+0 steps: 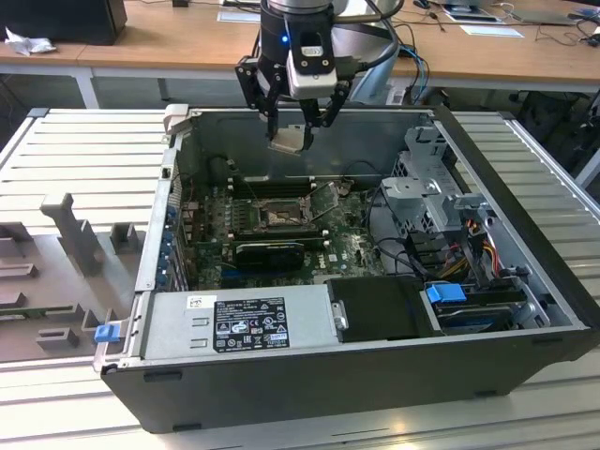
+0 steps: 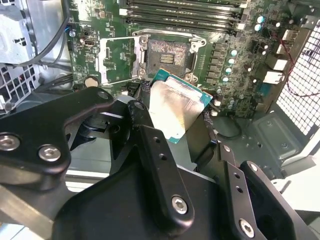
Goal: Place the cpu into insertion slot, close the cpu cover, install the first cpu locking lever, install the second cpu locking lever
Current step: 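Place the cpu into insertion slot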
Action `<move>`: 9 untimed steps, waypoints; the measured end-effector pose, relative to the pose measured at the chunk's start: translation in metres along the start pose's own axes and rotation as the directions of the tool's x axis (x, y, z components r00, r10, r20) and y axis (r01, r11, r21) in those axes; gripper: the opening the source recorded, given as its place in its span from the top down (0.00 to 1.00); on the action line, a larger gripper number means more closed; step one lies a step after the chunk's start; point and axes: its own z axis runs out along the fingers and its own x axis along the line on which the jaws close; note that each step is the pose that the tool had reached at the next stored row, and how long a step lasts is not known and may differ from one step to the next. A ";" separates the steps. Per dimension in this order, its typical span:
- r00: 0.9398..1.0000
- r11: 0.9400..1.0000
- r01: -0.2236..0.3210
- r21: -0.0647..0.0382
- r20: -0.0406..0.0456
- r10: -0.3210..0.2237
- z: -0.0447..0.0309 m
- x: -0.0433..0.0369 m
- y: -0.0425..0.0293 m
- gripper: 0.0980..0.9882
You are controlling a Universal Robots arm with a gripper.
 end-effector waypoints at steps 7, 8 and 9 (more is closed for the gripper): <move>0.999 0.999 -0.050 -0.001 0.004 0.050 0.0006 0.0000 0.0000 0.52; 0.998 0.998 -0.056 -0.001 0.005 0.056 0.0007 0.0000 -0.0001 0.52; 0.998 0.998 -0.060 -0.001 0.005 0.060 0.0007 0.0000 -0.0001 0.52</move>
